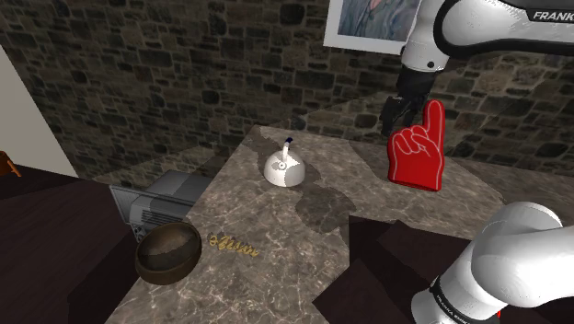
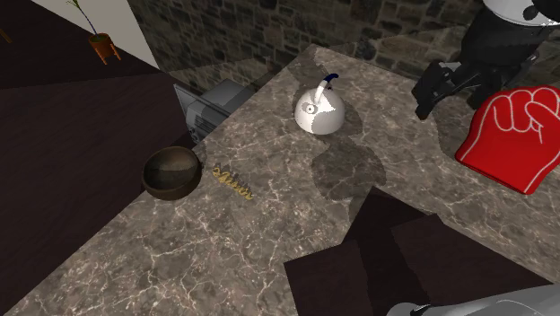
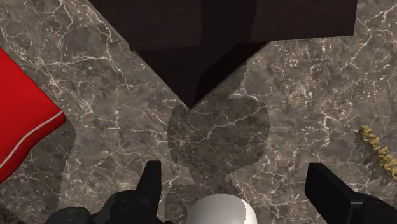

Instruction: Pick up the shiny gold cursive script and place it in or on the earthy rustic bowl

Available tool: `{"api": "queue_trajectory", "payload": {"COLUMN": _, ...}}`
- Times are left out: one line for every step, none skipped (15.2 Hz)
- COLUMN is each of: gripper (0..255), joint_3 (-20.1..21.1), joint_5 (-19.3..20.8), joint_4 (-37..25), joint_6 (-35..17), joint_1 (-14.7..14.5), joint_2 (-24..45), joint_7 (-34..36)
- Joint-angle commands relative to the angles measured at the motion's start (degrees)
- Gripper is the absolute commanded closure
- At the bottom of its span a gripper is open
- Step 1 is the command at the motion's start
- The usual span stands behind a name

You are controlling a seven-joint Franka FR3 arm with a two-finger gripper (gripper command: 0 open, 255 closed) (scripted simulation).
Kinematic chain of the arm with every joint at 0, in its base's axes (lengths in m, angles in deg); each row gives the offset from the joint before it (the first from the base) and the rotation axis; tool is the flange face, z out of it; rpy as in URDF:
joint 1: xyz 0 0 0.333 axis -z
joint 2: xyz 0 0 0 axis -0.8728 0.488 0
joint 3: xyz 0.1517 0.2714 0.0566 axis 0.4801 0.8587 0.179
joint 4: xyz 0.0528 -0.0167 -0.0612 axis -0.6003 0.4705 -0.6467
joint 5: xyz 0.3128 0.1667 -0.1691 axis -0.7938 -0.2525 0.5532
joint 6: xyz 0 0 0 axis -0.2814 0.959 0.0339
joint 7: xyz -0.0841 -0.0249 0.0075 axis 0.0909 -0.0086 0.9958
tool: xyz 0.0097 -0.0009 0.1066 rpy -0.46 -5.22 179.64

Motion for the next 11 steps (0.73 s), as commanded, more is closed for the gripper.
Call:
{"api": "queue_trajectory", "payload": {"gripper": 0, "joint_3": 0.0, "joint_5": 0.0, "joint_4": 0.0, "joint_6": 0.0, "joint_1": 0.0, "joint_2": 0.0, "joint_7": 0.0}}
{"api": "queue_trajectory", "payload": {"gripper": 0, "joint_3": 0.49, "joint_5": -0.41, "joint_4": 0.8, "joint_6": -1.56, "joint_1": -0.51, "joint_2": 0.83, "joint_7": 0.33}}
{"api": "queue_trajectory", "payload": {"gripper": 0, "joint_3": 0.98, "joint_5": -0.81, "joint_4": 1.53, "joint_6": -3.13, "joint_1": -1.03, "joint_2": 1.72, "joint_7": 0.66}}
{"api": "queue_trajectory", "payload": {"gripper": 0, "joint_3": 1.48, "joint_5": -1.21, "joint_4": 2.21, "joint_6": -4.7, "joint_1": -1.54, "joint_2": 2.68, "joint_7": 0.97}}
{"api": "queue_trajectory", "payload": {"gripper": 0, "joint_3": 1.98, "joint_5": -1.6, "joint_4": 2.83, "joint_6": -6.29, "joint_1": -2.06, "joint_2": 3.69, "joint_7": 1.27}}
{"api": "queue_trajectory", "payload": {"gripper": 0, "joint_3": 2.49, "joint_5": -1.99, "joint_4": 3.38, "joint_6": -7.87, "joint_1": -2.57, "joint_2": 4.77, "joint_7": 1.57}}
{"api": "queue_trajectory", "payload": {"gripper": 0, "joint_3": 2.99, "joint_5": -2.35, "joint_4": 3.88, "joint_6": -9.46, "joint_1": -3.09, "joint_2": 5.91, "joint_7": 1.87}}
{"api": "queue_trajectory", "payload": {"gripper": 0, "joint_3": 3.51, "joint_5": -2.72, "joint_4": 4.31, "joint_6": -11.05, "joint_1": -3.59, "joint_2": 7.11, "joint_7": 2.15}}
{"api": "queue_trajectory", "payload": {"gripper": 0, "joint_3": 4.03, "joint_5": -3.06, "joint_4": 4.68, "joint_6": -12.64, "joint_1": -4.1, "joint_2": 8.36, "joint_7": 2.43}}
{"api": "queue_trajectory", "payload": {"gripper": 0, "joint_3": 4.54, "joint_5": -3.39, "joint_4": 4.99, "joint_6": -14.22, "joint_1": -4.61, "joint_2": 9.68, "joint_7": 2.72}}
{"api": "queue_trajectory", "payload": {"gripper": 0, "joint_3": 5.06, "joint_5": -3.7, "joint_4": 5.24, "joint_6": -15.8, "joint_1": -5.12, "joint_2": 11.04, "joint_7": 2.99}}
